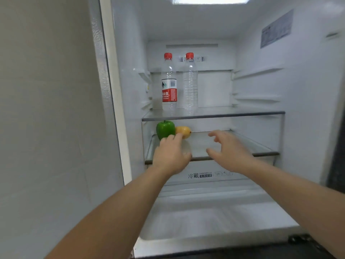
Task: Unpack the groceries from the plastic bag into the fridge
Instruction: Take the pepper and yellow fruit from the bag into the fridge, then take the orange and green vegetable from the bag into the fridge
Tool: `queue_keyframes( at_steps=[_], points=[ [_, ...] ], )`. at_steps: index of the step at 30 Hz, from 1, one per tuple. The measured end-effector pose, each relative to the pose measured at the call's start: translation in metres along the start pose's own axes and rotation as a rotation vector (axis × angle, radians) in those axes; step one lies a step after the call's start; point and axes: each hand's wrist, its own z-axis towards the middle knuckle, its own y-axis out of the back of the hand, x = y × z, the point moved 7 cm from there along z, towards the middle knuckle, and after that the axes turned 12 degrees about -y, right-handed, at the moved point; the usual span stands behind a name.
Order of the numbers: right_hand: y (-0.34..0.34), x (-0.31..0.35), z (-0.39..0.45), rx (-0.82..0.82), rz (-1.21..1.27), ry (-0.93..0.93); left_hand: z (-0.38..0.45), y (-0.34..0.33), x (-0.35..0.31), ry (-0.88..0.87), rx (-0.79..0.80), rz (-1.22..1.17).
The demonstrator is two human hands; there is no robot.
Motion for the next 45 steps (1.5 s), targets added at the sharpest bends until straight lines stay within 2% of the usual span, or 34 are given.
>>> queue_keyframes(
  at_steps=[3, 8, 12, 21, 30, 38, 45],
  points=[
    [0.007, -0.002, -0.052, 0.010, -0.045, -0.046, -0.041, 0.005, -0.017, -0.175, -0.007, -0.004],
    [0.045, -0.019, -0.135, -0.002, -0.167, -0.134, -0.086, -0.002, -0.054, -0.286, 0.104, -0.152],
    [0.100, -0.051, -0.200, -0.046, -0.223, -0.232, -0.107, -0.007, -0.120, -0.403, 0.168, -0.256],
    [0.254, -0.140, -0.396, -0.227, -0.327, -0.538, -0.180, -0.019, -0.345, -0.733, 0.285, -0.443],
    [0.406, -0.214, -0.682, -0.422, -0.433, -1.022, -0.343, -0.025, -0.611, -1.091, 0.442, -0.703],
    [0.478, -0.189, -0.883, -0.656, -0.527, -1.419, -0.485, 0.003, -0.797, -1.495, 0.548, -0.904],
    [0.483, -0.101, -1.019, -0.914, -0.658, -1.830, -0.630, 0.047, -0.893, -1.872, 0.713, -1.103]
  ],
)
